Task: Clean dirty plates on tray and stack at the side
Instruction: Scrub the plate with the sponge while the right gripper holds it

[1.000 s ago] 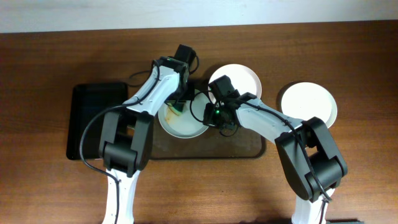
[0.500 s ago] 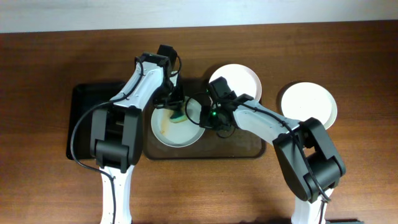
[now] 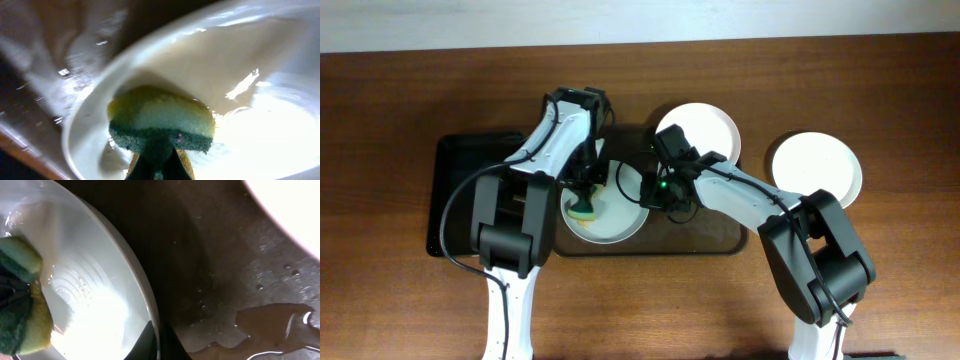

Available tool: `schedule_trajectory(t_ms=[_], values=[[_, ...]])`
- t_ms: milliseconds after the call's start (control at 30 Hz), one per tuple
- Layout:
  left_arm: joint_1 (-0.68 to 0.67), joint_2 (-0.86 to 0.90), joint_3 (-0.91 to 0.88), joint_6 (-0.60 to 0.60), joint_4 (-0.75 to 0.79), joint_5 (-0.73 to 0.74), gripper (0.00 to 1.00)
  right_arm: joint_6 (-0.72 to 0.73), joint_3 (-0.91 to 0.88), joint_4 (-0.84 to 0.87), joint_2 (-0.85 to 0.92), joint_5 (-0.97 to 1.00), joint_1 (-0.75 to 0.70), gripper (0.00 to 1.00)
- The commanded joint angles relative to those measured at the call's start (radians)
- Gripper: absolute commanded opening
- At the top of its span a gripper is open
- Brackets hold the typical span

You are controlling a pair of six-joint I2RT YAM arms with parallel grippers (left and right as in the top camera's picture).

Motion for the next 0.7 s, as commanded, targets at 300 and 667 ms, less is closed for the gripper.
schedule_trajectory(t_ms=[300, 667], values=[[-0.054, 0.028, -0.021, -0.130, 0.358, -0.198, 0.01, 0.004, 0.001, -0.004, 0.017, 0.029, -0.005, 0.04], [-0.053, -0.060, 0.296, -0.150, -0.109, -0.143, 0.01, 0.004, 0.001, -0.006, 0.017, 0.029, -0.005, 0.04]])
